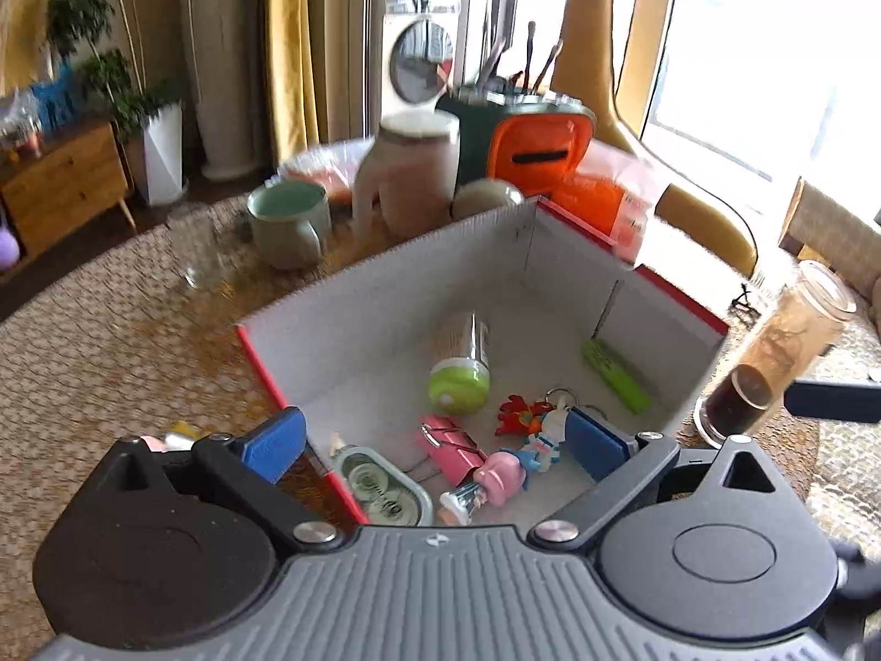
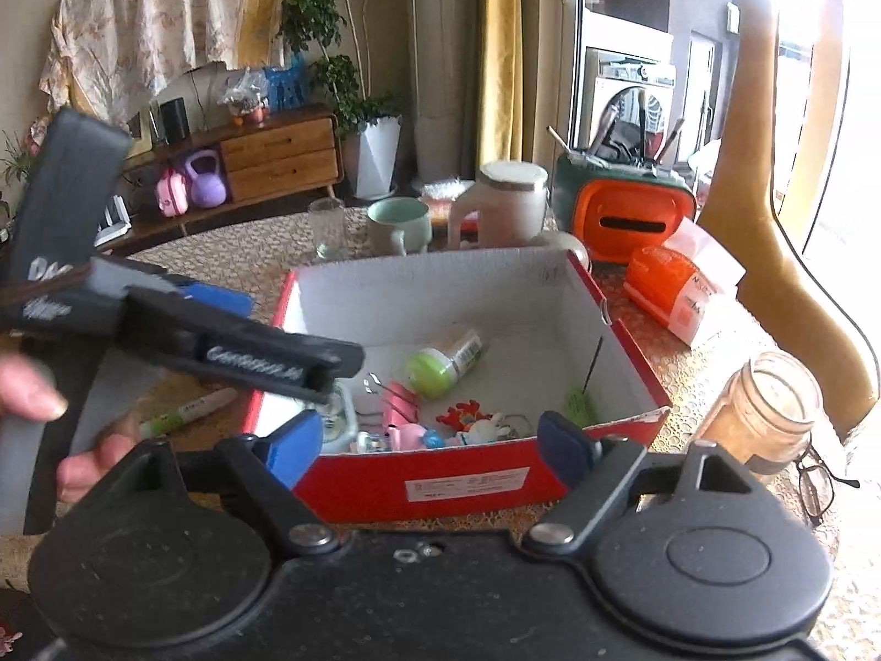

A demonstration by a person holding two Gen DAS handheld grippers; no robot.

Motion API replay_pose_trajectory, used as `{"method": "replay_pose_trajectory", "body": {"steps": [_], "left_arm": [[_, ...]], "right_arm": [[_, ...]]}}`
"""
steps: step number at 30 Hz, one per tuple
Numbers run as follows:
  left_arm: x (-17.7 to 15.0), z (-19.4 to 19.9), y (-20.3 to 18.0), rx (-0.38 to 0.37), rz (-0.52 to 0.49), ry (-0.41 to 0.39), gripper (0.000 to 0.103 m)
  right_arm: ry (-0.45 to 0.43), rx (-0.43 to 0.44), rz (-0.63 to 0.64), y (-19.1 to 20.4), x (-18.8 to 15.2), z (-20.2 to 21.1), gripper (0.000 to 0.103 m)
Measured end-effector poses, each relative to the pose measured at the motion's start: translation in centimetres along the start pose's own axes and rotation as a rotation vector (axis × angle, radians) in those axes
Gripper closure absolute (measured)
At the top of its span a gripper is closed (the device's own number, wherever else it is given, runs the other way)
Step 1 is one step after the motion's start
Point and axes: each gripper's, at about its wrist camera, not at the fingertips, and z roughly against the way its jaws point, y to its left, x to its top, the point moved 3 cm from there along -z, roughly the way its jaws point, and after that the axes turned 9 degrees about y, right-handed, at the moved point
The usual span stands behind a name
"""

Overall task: Organize rigid objects
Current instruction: 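Withdraw both grippers from the box back over the table, then grasp the pink heart cup with the left gripper while the right gripper grasps the white-and-green marker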

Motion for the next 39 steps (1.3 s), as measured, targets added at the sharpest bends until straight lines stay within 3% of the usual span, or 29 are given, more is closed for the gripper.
{"method": "replay_pose_trajectory", "body": {"steps": [11,15,21,26,31,39], "left_arm": [[-3.9,7.8,2.5,0.015,0.044,-0.093,0.002],[-5.4,9.6,3.9,-0.001,0.074,-0.114,0.002],[-8.1,11.5,5.9,0.033,0.074,-0.139,0.002],[-10.1,12.1,8.2,0.073,0.076,-0.146,0.002],[-12.2,11.5,11.9,0.075,0.126,-0.111,0.002],[-14.7,9.7,16.0,0.118,0.140,-0.090,0.002]], "right_arm": [[-0.028,0.030,0.037,4.0,-0.6,3.1,0.015],[-0.040,0.050,0.064,5.8,-0.9,3.7,0.012],[-0.059,0.093,0.097,8.9,-1.2,3.7,0.008],[-0.092,0.142,0.129,11.3,-1.6,2.9,0.000],[-0.111,0.167,0.170,13.1,-2.5,1.3,0.000],[-0.061,0.257,0.145,15.0,-3.3,-1.7,0.000]]}}
